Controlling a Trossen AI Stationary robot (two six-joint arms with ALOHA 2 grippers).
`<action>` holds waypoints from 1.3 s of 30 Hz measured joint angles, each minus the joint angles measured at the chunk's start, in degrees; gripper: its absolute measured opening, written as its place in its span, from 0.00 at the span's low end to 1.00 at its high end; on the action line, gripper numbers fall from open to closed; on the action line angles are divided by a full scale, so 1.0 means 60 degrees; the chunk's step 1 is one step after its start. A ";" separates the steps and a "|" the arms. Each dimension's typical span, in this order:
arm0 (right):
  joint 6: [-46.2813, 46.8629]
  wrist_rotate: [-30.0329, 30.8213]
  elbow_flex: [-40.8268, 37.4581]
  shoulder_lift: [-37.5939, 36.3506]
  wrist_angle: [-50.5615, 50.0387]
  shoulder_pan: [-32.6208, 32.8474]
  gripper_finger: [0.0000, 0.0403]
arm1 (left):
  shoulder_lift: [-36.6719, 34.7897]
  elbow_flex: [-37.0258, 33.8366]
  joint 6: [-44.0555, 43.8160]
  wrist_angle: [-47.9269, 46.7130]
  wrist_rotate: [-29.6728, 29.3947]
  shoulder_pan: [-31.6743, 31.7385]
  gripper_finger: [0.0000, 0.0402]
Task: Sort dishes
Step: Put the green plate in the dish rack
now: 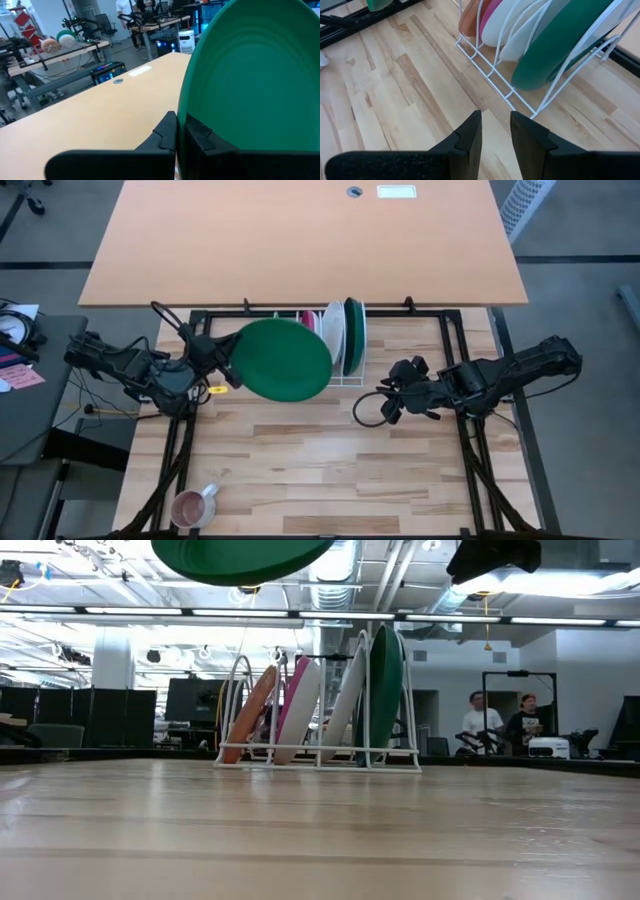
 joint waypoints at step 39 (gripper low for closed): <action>-0.0007 0.0175 0.0000 0.0000 0.0000 -0.0327 0.27 | 0.0000 0.0000 -0.0074 -0.0303 -0.0257 0.0004 0.00</action>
